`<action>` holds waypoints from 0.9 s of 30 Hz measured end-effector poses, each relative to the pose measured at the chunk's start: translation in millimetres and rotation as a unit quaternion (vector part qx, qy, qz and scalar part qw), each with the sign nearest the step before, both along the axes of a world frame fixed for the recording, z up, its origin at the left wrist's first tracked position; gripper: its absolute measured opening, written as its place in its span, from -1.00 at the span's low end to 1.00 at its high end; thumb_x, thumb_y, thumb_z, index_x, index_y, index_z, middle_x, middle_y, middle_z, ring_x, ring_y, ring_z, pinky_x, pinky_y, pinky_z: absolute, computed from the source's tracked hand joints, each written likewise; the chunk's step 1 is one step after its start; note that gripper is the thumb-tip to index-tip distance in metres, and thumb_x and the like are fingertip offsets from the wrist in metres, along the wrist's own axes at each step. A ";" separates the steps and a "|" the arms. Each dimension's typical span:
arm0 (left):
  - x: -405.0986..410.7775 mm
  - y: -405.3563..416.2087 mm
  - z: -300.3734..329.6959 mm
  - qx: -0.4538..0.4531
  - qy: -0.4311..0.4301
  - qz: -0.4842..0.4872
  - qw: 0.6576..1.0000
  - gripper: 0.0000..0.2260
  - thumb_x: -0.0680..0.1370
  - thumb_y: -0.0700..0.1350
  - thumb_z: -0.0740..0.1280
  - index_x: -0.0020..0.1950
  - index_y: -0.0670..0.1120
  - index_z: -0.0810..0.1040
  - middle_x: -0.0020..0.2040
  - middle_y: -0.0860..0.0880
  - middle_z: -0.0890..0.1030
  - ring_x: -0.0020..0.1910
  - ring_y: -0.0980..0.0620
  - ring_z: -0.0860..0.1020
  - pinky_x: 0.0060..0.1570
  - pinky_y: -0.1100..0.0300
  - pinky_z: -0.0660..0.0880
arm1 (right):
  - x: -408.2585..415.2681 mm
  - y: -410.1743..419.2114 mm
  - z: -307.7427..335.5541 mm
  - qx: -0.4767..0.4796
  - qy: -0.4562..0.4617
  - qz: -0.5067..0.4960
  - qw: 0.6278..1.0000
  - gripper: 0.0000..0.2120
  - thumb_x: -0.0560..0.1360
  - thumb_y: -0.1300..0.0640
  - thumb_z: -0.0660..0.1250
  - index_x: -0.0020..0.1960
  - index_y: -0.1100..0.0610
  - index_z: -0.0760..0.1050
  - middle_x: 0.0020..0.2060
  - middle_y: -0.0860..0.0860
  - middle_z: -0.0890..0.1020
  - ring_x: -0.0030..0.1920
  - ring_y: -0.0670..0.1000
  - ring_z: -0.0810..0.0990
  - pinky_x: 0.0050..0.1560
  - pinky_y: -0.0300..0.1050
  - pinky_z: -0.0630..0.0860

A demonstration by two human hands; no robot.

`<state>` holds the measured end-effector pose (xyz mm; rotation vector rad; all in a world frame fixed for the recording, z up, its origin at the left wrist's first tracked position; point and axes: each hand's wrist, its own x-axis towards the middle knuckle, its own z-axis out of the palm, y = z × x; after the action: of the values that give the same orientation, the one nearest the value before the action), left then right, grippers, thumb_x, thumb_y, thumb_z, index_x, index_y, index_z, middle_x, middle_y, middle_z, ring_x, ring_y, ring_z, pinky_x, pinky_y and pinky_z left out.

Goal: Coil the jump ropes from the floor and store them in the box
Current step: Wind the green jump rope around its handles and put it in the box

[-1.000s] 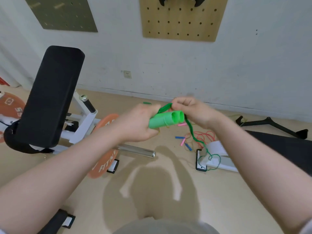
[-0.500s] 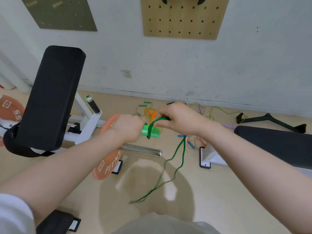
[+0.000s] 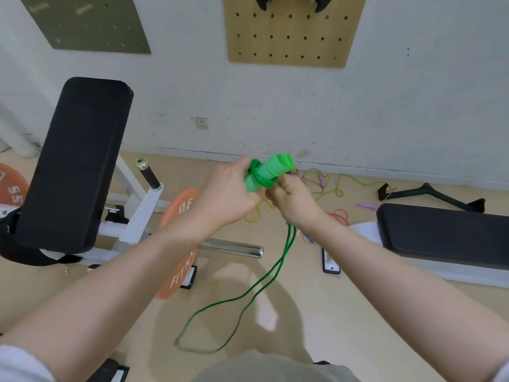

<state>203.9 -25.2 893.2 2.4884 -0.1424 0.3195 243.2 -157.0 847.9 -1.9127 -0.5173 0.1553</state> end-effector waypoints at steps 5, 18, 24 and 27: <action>18.1 8.9 -16.0 0.185 0.086 0.090 0.975 -0.70 0.44 -0.13 0.31 0.13 -0.16 0.40 0.00 -0.21 0.57 0.00 -0.24 0.53 -0.21 0.08 0.39 | -14.5 7.0 -17.7 -0.173 0.014 0.075 0.982 -0.80 0.62 0.16 0.08 -0.11 0.13 0.42 -0.45 0.00 0.41 -0.43 -0.06 0.37 -0.33 -0.14 0.27; 3.3 9.8 -28.3 0.383 0.064 -0.099 0.916 -0.73 0.53 -0.10 0.23 0.21 -0.11 0.39 0.08 -0.10 0.56 0.08 -0.17 0.52 -0.17 0.13 0.31 | 18.5 -26.0 56.3 -0.206 -0.070 0.107 0.970 -0.83 0.47 0.08 0.37 -0.29 0.03 0.51 -0.49 -0.14 0.50 -0.42 -0.20 0.39 -0.32 -0.20 0.33; 0.7 8.0 -7.9 0.190 -0.044 -0.175 0.965 -0.77 0.38 -0.18 0.43 -0.04 -0.22 0.50 -0.21 -0.17 0.60 -0.21 -0.22 0.56 -0.29 0.19 0.20 | 25.0 -34.6 35.2 -0.036 -0.004 0.032 0.999 -0.77 0.51 0.16 0.33 -0.33 0.03 0.52 -0.41 0.11 0.47 -0.36 -0.01 0.35 -0.33 -0.17 0.29; -0.3 4.1 -5.7 0.088 -0.031 -0.137 0.986 -0.76 0.41 -0.23 0.40 0.03 -0.23 0.47 -0.15 -0.21 0.60 -0.14 -0.25 0.55 -0.31 0.20 0.13 | 10.4 -23.6 23.5 0.030 0.034 0.015 0.999 -0.67 0.55 0.15 0.25 -0.39 0.02 0.46 -0.51 -0.12 0.44 -0.47 -0.22 0.33 -0.43 -0.36 0.27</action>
<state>203.6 -21.0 887.4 2.5898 -0.5533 0.2769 253.7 -180.5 871.4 -1.8347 -0.4995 0.2208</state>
